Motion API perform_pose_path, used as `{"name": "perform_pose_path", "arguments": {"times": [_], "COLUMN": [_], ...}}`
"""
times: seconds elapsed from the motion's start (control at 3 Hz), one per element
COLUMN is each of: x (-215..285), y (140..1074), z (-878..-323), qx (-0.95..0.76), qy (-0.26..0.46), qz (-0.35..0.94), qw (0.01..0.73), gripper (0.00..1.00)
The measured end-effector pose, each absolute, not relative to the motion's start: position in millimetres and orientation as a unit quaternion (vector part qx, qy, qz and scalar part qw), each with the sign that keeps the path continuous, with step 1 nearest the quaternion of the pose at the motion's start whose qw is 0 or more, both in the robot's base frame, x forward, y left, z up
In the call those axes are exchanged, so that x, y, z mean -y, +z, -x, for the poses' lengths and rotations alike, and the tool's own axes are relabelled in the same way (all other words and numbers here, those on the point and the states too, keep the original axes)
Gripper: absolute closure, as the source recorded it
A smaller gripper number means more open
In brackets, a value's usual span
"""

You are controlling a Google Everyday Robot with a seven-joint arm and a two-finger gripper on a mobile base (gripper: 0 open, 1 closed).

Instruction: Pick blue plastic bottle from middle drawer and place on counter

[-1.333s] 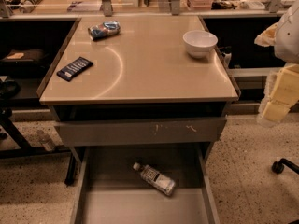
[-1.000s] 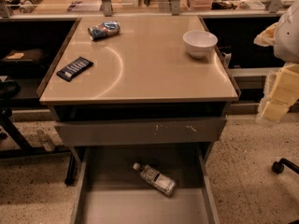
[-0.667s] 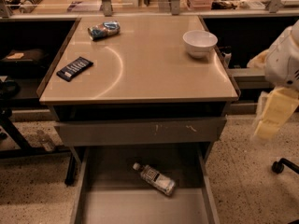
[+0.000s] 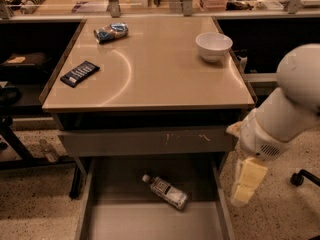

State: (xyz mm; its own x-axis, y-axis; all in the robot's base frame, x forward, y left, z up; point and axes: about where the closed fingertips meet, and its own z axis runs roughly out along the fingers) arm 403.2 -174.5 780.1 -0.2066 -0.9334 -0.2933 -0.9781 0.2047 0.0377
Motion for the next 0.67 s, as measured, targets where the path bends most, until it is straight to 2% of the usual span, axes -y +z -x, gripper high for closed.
{"name": "perform_pose_path", "arguments": {"times": [0.67], "x": [145.3], "y": [663.8], "z": [-404.4], "qx": [-0.747], "qy": [0.180], "qz": [0.628], "qw": [0.125], "gripper": [0.00]}}
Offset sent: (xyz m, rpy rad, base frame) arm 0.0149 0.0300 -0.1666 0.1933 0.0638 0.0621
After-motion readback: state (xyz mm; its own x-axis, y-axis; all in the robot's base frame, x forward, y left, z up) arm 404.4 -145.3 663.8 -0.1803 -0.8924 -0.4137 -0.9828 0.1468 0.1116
